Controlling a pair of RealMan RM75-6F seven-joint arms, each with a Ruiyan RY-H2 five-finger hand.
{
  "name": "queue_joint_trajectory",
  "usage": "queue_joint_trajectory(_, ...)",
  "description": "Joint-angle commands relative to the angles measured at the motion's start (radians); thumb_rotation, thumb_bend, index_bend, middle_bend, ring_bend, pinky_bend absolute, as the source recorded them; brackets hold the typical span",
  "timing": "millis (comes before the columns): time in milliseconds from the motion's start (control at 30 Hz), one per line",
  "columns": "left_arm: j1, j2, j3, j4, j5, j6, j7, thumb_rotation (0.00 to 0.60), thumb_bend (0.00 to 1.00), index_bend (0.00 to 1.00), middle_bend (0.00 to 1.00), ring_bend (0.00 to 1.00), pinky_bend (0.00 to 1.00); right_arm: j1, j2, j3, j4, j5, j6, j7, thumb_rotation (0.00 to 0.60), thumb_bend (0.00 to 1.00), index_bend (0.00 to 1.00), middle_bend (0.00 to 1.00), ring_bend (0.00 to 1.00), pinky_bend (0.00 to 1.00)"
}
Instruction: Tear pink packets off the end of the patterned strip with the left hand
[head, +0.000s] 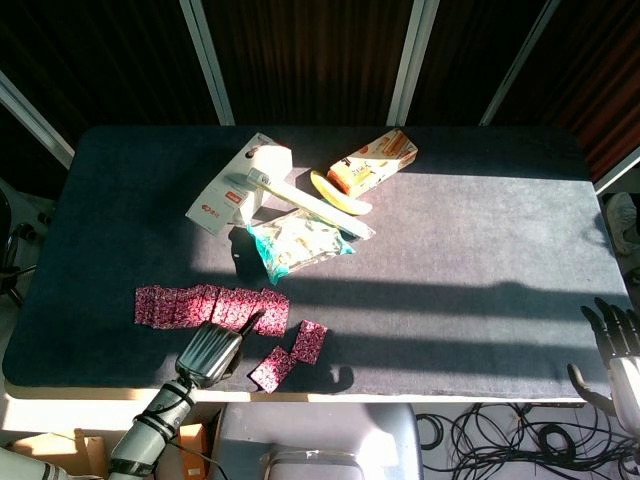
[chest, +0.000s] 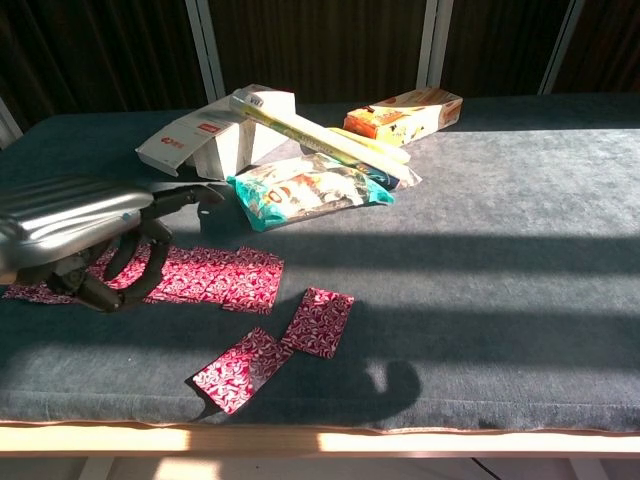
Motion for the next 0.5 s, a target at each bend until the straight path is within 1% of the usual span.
queue_joint_trajectory(33, 0.237, 0.143, 0.135, 0.227, 0.338, 0.253, -0.311, 0.600, 0.43, 0.00, 0.00, 0.00, 0.12, 0.005, -0.005, -0.001, -0.003, 0.000, -0.011, -0.019, 0.600, 0.30, 0.00, 0.00, 0.00, 0.04)
queue_joint_trajectory(67, 0.289, 0.139, 0.138, 0.297, 0.363, 0.301, -0.393, 0.600, 0.42, 0.00, 0.00, 0.00, 0.07, 0.006, -0.009, 0.000, -0.004, 0.002, -0.015, -0.031, 0.600, 0.30, 0.00, 0.00, 0.00, 0.04)
queue_joint_trajectory(100, 0.323, 0.138, 0.142, 0.338, 0.370, 0.320, -0.455, 0.600, 0.40, 0.00, 0.00, 0.00, 0.03, 0.007, -0.012, 0.000, -0.006, 0.004, -0.019, -0.040, 0.600, 0.30, 0.00, 0.00, 0.00, 0.04)
queue_joint_trajectory(200, 0.393, 0.155, 0.175, 0.421, 0.417, 0.322, -0.651, 0.600, 0.40, 0.00, 0.00, 0.00, 0.00, 0.015, -0.021, 0.001, -0.009, 0.003, -0.032, -0.063, 0.600, 0.30, 0.00, 0.00, 0.00, 0.04)
queue_joint_trajectory(267, 0.417, 0.173, 0.195, 0.464, 0.469, 0.315, -0.741, 0.600, 0.40, 0.00, 0.00, 0.00, 0.00, 0.020, -0.029, 0.003, -0.011, 0.008, -0.041, -0.087, 0.600, 0.30, 0.00, 0.00, 0.00, 0.04)
queue_joint_trajectory(367, 0.438, 0.188, 0.195, 0.492, 0.533, 0.323, -0.751, 0.600, 0.40, 0.00, 0.00, 0.00, 0.00, 0.024, -0.038, 0.002, -0.016, 0.010, -0.053, -0.112, 0.600, 0.30, 0.00, 0.00, 0.00, 0.04)
queue_joint_trajectory(500, 0.467, 0.190, 0.159, 0.492, 0.534, 0.314, -0.729, 0.600, 0.40, 0.00, 0.00, 0.00, 0.00, 0.022, -0.043, -0.002, -0.018, 0.004, -0.049, -0.125, 0.600, 0.30, 0.00, 0.00, 0.00, 0.04)
